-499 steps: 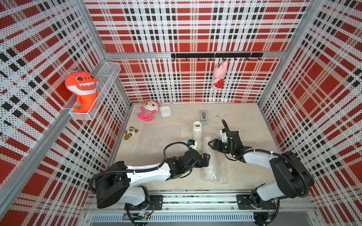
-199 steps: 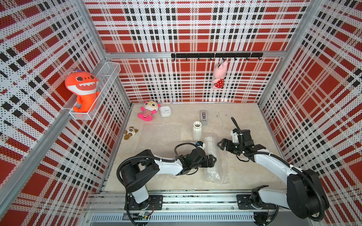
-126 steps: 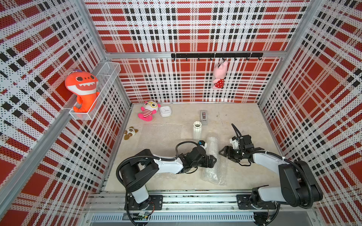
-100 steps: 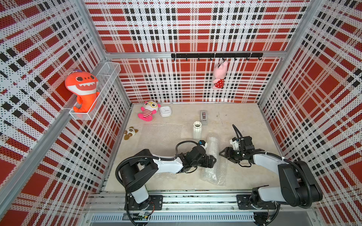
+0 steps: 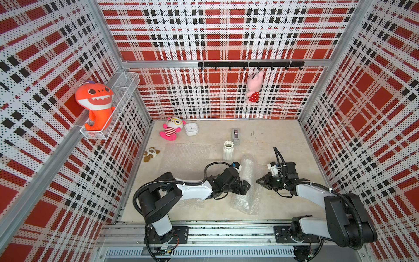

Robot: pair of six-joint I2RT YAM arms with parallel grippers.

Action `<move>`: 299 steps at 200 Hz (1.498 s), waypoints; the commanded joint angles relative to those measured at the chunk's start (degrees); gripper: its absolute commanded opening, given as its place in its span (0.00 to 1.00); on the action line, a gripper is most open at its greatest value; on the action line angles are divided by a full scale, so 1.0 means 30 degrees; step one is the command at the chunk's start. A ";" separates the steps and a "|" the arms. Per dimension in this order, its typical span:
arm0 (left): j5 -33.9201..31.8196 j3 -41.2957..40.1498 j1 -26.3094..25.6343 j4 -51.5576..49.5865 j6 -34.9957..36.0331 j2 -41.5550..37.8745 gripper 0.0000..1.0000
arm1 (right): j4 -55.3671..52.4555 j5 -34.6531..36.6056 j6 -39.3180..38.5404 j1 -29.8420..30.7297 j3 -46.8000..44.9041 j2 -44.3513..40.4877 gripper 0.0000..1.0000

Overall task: Wrap vases in bubble wrap
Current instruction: Wrap the vase in bubble wrap.

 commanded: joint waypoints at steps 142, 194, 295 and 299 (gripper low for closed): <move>0.0686 0.0250 0.0927 -0.3341 0.1475 0.0703 0.84 | 0.7368 0.0198 0.6865 0.2669 0.0259 -0.1276 0.17; 0.0561 -0.0145 0.1100 -0.3403 0.1015 0.0261 0.84 | 0.8196 -0.0269 0.6981 0.2689 -0.0974 -0.1027 0.20; 0.1670 0.0946 0.1383 -0.3164 0.1302 0.0170 0.87 | 1.0571 0.1280 0.7926 0.4190 -0.0534 0.0972 0.05; 0.1710 0.0980 0.1390 -0.3175 0.1261 0.0114 0.88 | 1.0690 0.1359 0.8042 0.4224 -0.0590 0.1024 0.05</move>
